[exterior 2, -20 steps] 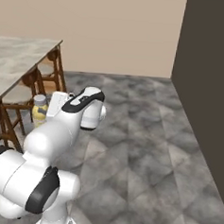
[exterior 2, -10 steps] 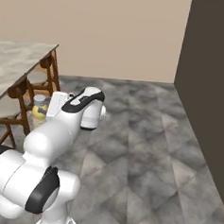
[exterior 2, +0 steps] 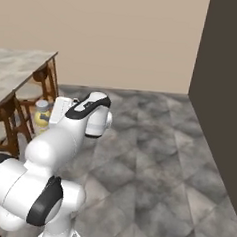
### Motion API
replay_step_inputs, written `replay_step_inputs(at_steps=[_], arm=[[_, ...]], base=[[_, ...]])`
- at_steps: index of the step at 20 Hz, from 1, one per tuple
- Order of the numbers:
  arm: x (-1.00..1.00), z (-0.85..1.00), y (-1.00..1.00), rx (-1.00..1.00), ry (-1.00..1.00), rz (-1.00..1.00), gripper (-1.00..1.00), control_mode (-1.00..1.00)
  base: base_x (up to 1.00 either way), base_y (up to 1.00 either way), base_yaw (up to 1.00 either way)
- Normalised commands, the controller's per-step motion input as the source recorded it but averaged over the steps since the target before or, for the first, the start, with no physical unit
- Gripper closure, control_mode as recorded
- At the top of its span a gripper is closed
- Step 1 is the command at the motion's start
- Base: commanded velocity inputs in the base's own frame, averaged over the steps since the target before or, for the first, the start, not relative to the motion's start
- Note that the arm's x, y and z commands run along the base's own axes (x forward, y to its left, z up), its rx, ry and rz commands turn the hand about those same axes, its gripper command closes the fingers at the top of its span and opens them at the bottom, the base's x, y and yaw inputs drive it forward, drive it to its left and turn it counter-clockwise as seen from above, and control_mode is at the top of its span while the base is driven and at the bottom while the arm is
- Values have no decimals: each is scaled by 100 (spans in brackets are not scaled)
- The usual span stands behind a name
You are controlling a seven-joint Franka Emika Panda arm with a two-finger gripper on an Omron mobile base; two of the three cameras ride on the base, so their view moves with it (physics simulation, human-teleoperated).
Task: There is a wine glass and glass cup on the dining counter. Place the wine bottle next to the wine glass and the juice bottle next to the glass cup.
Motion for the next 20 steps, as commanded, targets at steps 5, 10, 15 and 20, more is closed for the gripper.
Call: replay_step_inputs(at_steps=[5,10,15,20], arm=[[0,0,0,0,0,0,100,100],[0,0,0,0,0,0,100,100],[0,0,0,0,0,0,100,100],[0,0,0,0,0,0,100,100]], base=[[79,-14,4],[79,-14,5],[79,-14,4],[80,-15,4]])
